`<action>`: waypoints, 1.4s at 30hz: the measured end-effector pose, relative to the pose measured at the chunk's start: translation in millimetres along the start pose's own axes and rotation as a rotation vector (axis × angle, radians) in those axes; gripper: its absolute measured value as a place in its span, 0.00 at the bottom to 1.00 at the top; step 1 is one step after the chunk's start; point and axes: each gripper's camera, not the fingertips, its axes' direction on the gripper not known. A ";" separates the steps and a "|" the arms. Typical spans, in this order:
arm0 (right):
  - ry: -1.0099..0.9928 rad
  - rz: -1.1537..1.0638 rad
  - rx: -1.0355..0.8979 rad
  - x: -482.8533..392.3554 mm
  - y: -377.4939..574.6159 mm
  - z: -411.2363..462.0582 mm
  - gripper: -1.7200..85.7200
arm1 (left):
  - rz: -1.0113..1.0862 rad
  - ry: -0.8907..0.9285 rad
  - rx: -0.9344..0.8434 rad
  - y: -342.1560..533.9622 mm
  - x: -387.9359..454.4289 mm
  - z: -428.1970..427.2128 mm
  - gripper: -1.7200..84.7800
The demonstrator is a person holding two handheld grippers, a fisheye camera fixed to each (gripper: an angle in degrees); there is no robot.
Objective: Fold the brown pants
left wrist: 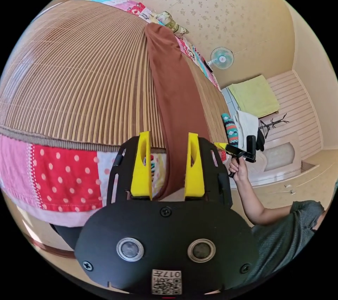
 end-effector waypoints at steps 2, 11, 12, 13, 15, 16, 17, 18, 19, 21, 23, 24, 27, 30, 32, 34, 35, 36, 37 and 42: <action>-0.006 0.027 -0.001 4.3 -22.2 4.0 0.16 | -0.027 0.067 -0.009 -15.8 -7.1 15.8 0.18; -0.183 0.084 -0.060 -6.7 -88.1 5.7 0.11 | -0.135 0.136 -0.014 1.8 -1.4 23.8 0.12; -0.219 0.072 -0.062 -10.5 -89.5 -1.8 0.08 | -0.140 0.151 -0.020 3.9 -2.6 22.5 0.10; -0.287 0.066 -0.050 -13.3 -88.7 -14.1 0.07 | -0.135 0.214 -0.033 7.8 -4.8 18.5 0.07; -0.417 0.031 -0.027 -22.1 -84.6 -37.3 0.06 | -0.110 0.362 -0.034 15.7 -4.6 6.3 0.05; -0.487 -0.013 -0.013 -34.0 -79.5 -55.3 0.06 | -0.076 0.443 -0.035 22.9 1.4 -4.9 0.05; -0.511 -0.040 -0.010 -41.8 -76.6 -64.6 0.06 | -0.020 0.502 -0.023 31.9 13.7 -20.7 0.04; -0.547 -0.105 -0.003 -60.4 -70.1 -85.5 0.06 | 0.014 0.526 -0.015 36.8 21.7 -30.0 0.04; -0.585 -0.168 0.009 -80.2 -62.5 -109.0 0.05 | 0.087 0.571 0.004 47.1 39.7 -50.1 0.04; -0.661 -0.251 0.049 -108.8 -49.7 -150.1 0.05 | 0.184 0.651 0.045 63.2 66.9 -82.7 0.04; -0.741 -0.329 0.109 -135.9 -37.0 -195.6 0.05 | 0.290 0.774 0.138 84.0 101.6 -132.4 0.03; -0.785 -0.389 0.149 -156.0 -28.8 -227.6 0.05 | 0.318 0.802 0.161 88.3 111.1 -145.4 0.03; -0.750 -0.597 0.193 -233.7 -7.1 -306.6 0.05 | 0.509 0.842 0.218 105.1 178.9 -207.8 0.03; -0.614 -0.797 0.254 -318.6 29.3 -382.8 0.05 | 0.698 0.830 0.282 127.8 245.1 -270.3 0.02; -0.569 -0.911 0.292 -363.6 55.3 -421.1 0.05 | 0.838 0.854 0.340 152.2 290.6 -314.4 0.02; -0.535 -1.046 0.345 -416.2 89.8 -465.6 0.05 | 0.925 0.875 0.388 170.7 320.8 -342.9 0.02; -0.525 -1.076 0.358 -427.9 97.6 -475.4 0.05 | 0.973 0.886 0.420 182.1 339.8 -359.8 0.02; -0.497 -1.128 0.381 -449.7 112.1 -493.6 0.05 | 0.994 0.892 0.435 187.1 348.7 -367.4 0.02; -0.474 -1.180 0.404 -469.0 126.3 -510.2 0.05 | 1.030 0.911 0.459 196.1 365.3 -380.4 0.02; -0.508 -1.381 0.517 -524.1 179.4 -562.5 0.05 | 1.190 1.074 0.542 232.4 421.2 -415.6 0.02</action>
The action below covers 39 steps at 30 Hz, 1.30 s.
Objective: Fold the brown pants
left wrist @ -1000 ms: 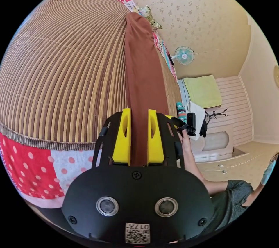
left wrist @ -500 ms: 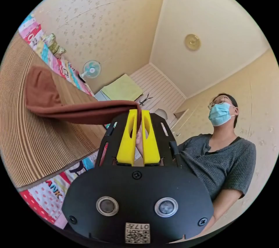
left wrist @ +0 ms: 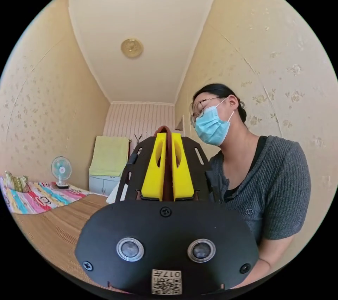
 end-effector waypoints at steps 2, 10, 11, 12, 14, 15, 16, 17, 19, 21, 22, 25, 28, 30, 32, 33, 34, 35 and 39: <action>-0.007 -0.057 0.033 -16.4 -18.9 -2.0 0.04 | 0.075 0.063 0.025 -18.6 20.3 20.7 0.02; 0.373 0.123 0.013 49.7 -26.8 -1.5 0.04 | -0.098 -0.270 0.020 -25.0 -35.3 45.1 0.02; 0.399 0.172 -0.002 68.1 -21.7 0.1 0.04 | -0.148 -0.362 -0.017 -20.8 -64.6 44.5 0.02; 0.451 0.271 -0.033 108.4 -10.9 4.1 0.04 | -0.168 -0.405 -0.041 -19.0 -81.2 44.9 0.02; 0.538 0.384 -0.086 168.2 3.7 11.6 0.04 | -0.284 -0.546 -0.131 -13.6 -160.0 44.5 0.02; 0.593 0.440 -0.126 208.4 12.8 18.3 0.04 | -0.313 -0.572 -0.147 -12.2 -181.6 43.8 0.02; 0.628 0.483 -0.144 246.8 22.4 24.3 0.04 | -0.368 -0.606 -0.158 -8.6 -222.1 40.0 0.02; 0.638 0.495 -0.144 263.4 27.0 26.6 0.04 | -0.388 -0.650 -0.162 -5.4 -255.7 36.9 0.02; 0.655 0.481 -0.117 312.2 43.2 32.0 0.04 | -0.366 -0.698 -0.158 -3.6 -291.3 33.2 0.02; 0.646 0.467 -0.090 335.6 57.6 34.8 0.04 | -0.309 -0.733 -0.177 -2.6 -315.7 34.9 0.03; 0.630 0.495 -0.063 349.8 73.8 35.5 0.04 | -0.305 -0.756 -0.193 3.3 -331.1 35.2 0.03; 0.619 0.542 -0.079 368.2 136.5 40.2 0.04 | -0.374 -0.761 -0.244 44.1 -361.3 29.6 0.03; 0.567 0.660 -0.153 364.0 223.8 38.9 0.05 | -0.448 -0.733 -0.368 114.8 -364.7 27.7 0.04; 0.503 0.756 -0.213 352.2 285.9 39.1 0.05 | -0.497 -0.722 -0.483 166.2 -356.6 27.5 0.04; 0.406 0.855 -0.243 330.1 349.4 38.3 0.05 | -0.602 -0.660 -0.565 238.9 -334.0 19.2 0.04; 0.320 0.909 -0.237 308.3 389.3 36.8 0.05 | -0.632 -0.632 -0.568 256.6 -325.9 15.1 0.04; 0.227 0.956 -0.215 282.1 425.8 34.8 0.05 | -0.696 -0.563 -0.569 290.2 -308.2 6.2 0.04; 0.183 0.982 -0.205 267.4 443.5 34.5 0.05 | -0.762 -0.493 -0.579 322.1 -289.8 -1.2 0.04; 0.099 1.129 -0.355 175.7 532.5 59.6 0.05 | -0.966 -0.462 -0.620 401.7 -237.3 -19.5 0.04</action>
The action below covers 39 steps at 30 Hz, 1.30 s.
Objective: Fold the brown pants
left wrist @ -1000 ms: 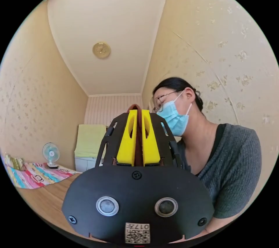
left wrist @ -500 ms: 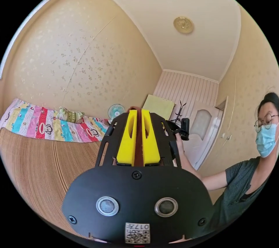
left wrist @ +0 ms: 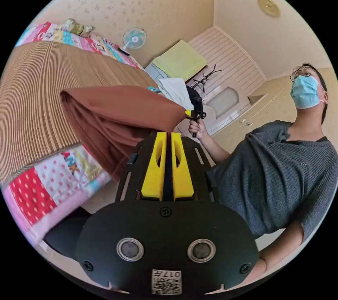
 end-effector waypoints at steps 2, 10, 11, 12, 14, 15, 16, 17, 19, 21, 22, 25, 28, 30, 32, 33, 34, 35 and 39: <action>0.113 0.107 -0.121 17.6 27.4 27.1 0.05 | -0.164 -0.100 -0.027 33.4 -26.6 13.7 0.07; 0.293 0.237 0.006 113.1 6.3 26.3 0.17 | -0.354 -0.307 0.107 -24.0 -101.7 11.0 0.20; 0.284 0.245 -0.003 122.5 0.0 30.9 0.18 | -0.360 -0.325 0.067 -42.5 -113.2 22.8 0.21; 0.273 0.265 -0.021 140.4 -10.2 42.4 0.21 | -0.367 -0.331 0.041 -50.9 -118.7 30.5 0.22; 0.248 0.277 -0.033 161.2 -18.6 62.6 0.22 | -0.400 -0.333 -0.029 -71.6 -134.7 65.1 0.23; 0.244 0.281 -0.048 172.5 -20.2 77.9 0.22 | -0.407 -0.328 -0.036 -73.9 -136.8 73.5 0.23; 0.253 0.298 -0.079 184.1 -19.0 93.9 0.22 | -0.416 -0.341 -0.032 -75.9 -137.6 86.4 0.23; 0.270 0.314 -0.090 189.2 -17.0 100.1 0.22 | -0.419 -0.400 -0.009 -75.4 -133.5 92.7 0.23; 0.298 0.321 -0.056 195.5 -0.9 100.6 0.21 | -0.416 -0.475 0.012 -72.0 -126.9 99.3 0.20; 0.230 0.362 0.004 203.3 18.3 91.7 0.20 | -0.431 -0.374 0.036 -66.8 -127.5 104.0 0.16; 0.112 0.369 -0.005 211.8 31.1 95.3 0.18 | -0.476 -0.314 0.056 -60.4 -131.4 105.3 0.13; -0.054 0.442 0.013 231.7 70.2 101.3 0.14 | -0.475 -0.295 0.010 -54.7 -125.2 105.7 0.10; -0.157 0.458 -0.004 228.7 99.6 111.5 0.13 | -0.439 -0.324 -0.036 -55.8 -100.1 87.4 0.09; -0.211 0.426 -0.037 217.0 103.4 124.2 0.12 | -0.408 -0.356 -0.021 -57.7 -79.7 61.6 0.09; -0.250 0.370 -0.081 200.9 93.8 142.6 0.10 | -0.376 -0.401 0.057 -59.1 -52.3 10.7 0.08; -0.274 0.319 -0.102 187.4 81.3 158.7 0.09 | -0.372 -0.419 0.081 -59.3 -45.7 -3.4 0.08; -0.299 0.273 -0.117 173.9 65.3 177.2 0.09 | -0.361 -0.470 0.123 -60.4 -32.5 -31.7 0.08; -0.311 0.253 -0.124 167.3 56.0 187.5 0.08 | -0.337 -0.546 0.151 -63.7 -18.0 -61.1 0.08; -0.371 0.100 -0.173 107.1 -32.3 273.0 0.07 | -0.268 -0.780 0.202 -83.5 18.7 -159.0 0.08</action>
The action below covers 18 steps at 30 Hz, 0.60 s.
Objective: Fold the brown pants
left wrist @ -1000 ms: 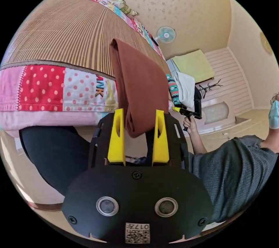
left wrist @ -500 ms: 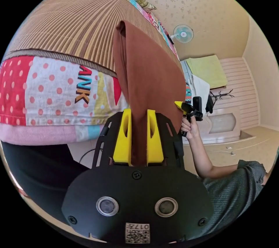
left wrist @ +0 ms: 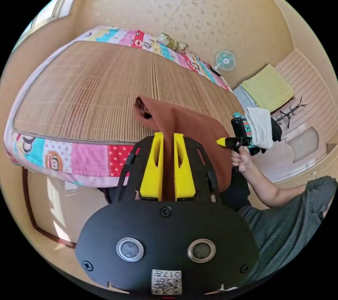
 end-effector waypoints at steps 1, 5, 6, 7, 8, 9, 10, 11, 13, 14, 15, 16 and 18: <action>-0.002 -0.039 -0.022 -15.8 -33.5 28.6 0.07 | 0.018 -0.067 0.026 -18.6 -15.7 -34.0 0.08; -0.017 -0.145 -0.018 -71.3 -131.2 122.3 0.07 | -0.003 -0.293 0.103 -85.3 -93.7 -159.9 0.08; -0.017 -0.157 0.002 -86.5 -158.6 155.3 0.08 | -0.041 -0.295 0.126 -91.9 -112.6 -178.5 0.09; 0.006 -0.172 0.006 -99.5 -181.6 189.0 0.09 | -0.131 -0.301 0.166 -100.6 -154.1 -213.3 0.09; 0.028 -0.173 -0.005 -104.3 -191.5 206.0 0.11 | -0.239 -0.319 0.208 -99.5 -196.8 -245.1 0.10; 0.083 -0.146 -0.041 -107.0 -204.8 234.6 0.14 | -0.288 -0.332 0.231 -94.7 -215.4 -258.9 0.11; 0.133 -0.090 -0.069 -102.2 -207.5 253.8 0.16 | -0.396 -0.351 0.274 -76.2 -250.3 -282.3 0.12; 0.149 -0.066 -0.072 -98.5 -204.0 259.2 0.18 | -0.482 -0.343 0.303 -49.2 -276.1 -295.3 0.13; 0.173 -0.059 -0.051 -81.1 -164.5 259.6 0.17 | -0.510 -0.301 0.331 -2.6 -293.7 -293.5 0.15; 0.191 -0.065 -0.052 -74.9 -151.4 256.7 0.16 | -0.500 -0.289 0.324 31.1 -296.2 -277.1 0.15; 0.250 -0.050 -0.061 -57.9 -123.6 247.7 0.15 | -0.495 -0.287 0.308 47.6 -296.1 -264.7 0.14; 0.313 -0.022 -0.064 -37.6 -93.4 232.5 0.14 | -0.481 -0.279 0.259 79.8 -293.3 -233.3 0.14; 0.408 0.018 -0.049 -8.3 -44.8 197.8 0.16 | -0.460 -0.242 0.171 123.7 -282.8 -178.0 0.13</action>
